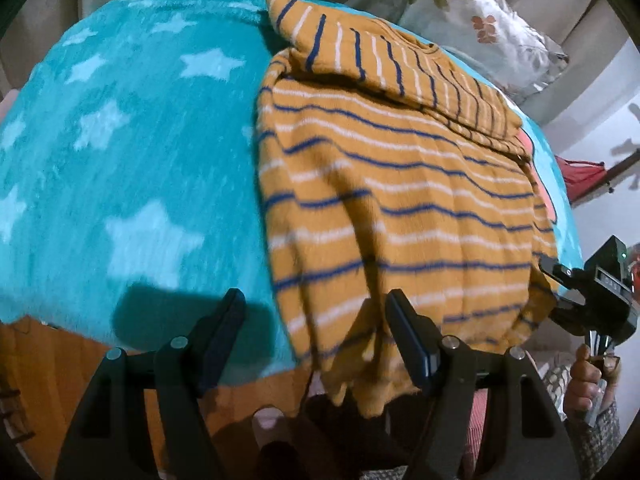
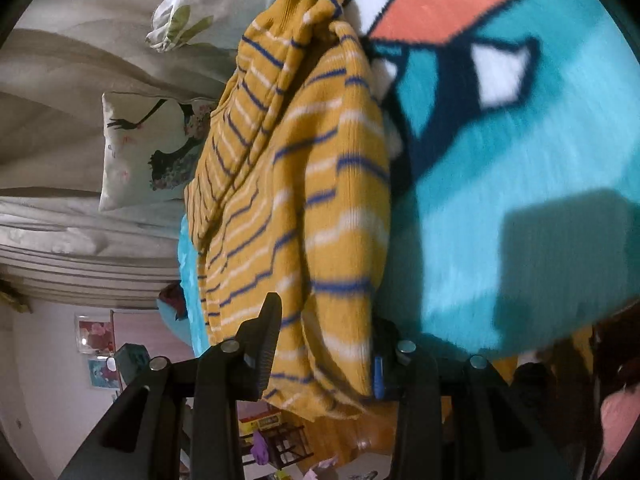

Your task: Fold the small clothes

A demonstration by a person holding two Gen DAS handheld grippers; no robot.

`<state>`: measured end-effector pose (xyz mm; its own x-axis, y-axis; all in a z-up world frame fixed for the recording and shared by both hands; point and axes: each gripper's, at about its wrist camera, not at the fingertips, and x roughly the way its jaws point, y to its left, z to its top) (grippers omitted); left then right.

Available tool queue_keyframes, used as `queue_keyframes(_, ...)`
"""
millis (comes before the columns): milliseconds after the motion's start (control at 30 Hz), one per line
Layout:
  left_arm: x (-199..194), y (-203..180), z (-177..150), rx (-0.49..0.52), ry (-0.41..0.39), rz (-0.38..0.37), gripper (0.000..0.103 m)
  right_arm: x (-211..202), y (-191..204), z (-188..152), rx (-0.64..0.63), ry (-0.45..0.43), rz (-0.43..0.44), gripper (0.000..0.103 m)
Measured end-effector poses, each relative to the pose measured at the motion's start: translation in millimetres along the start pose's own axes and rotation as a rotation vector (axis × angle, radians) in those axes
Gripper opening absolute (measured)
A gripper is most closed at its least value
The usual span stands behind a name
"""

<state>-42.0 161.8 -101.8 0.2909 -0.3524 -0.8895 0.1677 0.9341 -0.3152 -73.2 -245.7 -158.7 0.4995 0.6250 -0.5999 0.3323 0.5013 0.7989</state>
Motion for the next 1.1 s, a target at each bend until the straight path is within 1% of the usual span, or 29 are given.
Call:
queue_keyframes(67,1,-1,-7,0.002,0.008,-0.025,0.072,-1,-1,-10,0.007,-0.008,0.001,0.041)
queue_keyframes(167,21,0,-14,-0.013,0.053,-0.054,0.073,-5,-3,-21,0.009,-0.016,-0.011,0.041)
queue_keyframes(267,35,9,-32,-0.05,0.094,-0.09,0.073,-6,-4,-30,0.009,-0.009,-0.043,0.041)
queue_keyframes(300,41,10,-35,-0.063,0.097,-0.117,0.073,-5,-5,-33,0.008,-0.001,-0.062,0.041)
queue_keyframes(467,54,10,-43,-0.084,0.074,-0.187,0.073,6,-14,-51,0.006,0.053,-0.139,0.041)
queue_keyframes(633,61,14,-51,-0.108,0.057,-0.224,0.073,21,-23,-59,0.015,0.073,-0.172,0.041)
queue_keyframes(667,63,14,-51,-0.117,0.06,-0.237,0.07,24,-24,-60,0.017,0.072,-0.178,0.041)
queue_keyframes(700,64,15,-52,-0.13,0.066,-0.256,0.064,25,-25,-60,0.02,0.068,-0.18,0.041)
queue_keyframes(767,65,15,-53,-0.133,0.088,-0.279,0.033,28,-28,-61,0.025,0.062,-0.181,0.041)
queue_keyframes(800,64,14,-55,-0.126,0.103,-0.277,0.025,30,-29,-62,0.028,0.062,-0.184,0.041)
queue_keyframes(833,64,13,-56,-0.119,0.108,-0.265,0.012,30,-32,-64,0.031,0.062,-0.181,0.041)
queue_keyframes(867,62,13,-57,-0.116,0.113,-0.254,0.005,31,-34,-65,0.035,0.062,-0.175,0.041)
queue_keyframes(900,60,14,-57,-0.123,0.12,-0.236,0.005,31,-35,-67,0.041,0.06,-0.17,0.037)
queue_keyframes(933,58,16,-56,-0.131,0.122,-0.223,0.005,31,-36,-69,0.047,0.059,-0.16,0.029)
queue_keyframes(967,54,17,-56,-0.141,0.123,-0.214,0.005,30,-36,-71,0.053,0.06,-0.151,0.012)
queue_keyframes(1033,38,22,-58,-0.168,0.115,-0.222,0.005,19,-34,-77,0.064,0.041,-0.133,0.012)
queue_keyframes(1100,17,27,-59,-0.179,0.095,-0.231,0.005,-1,-30,-84,0.062,0.023,-0.111,0.011)
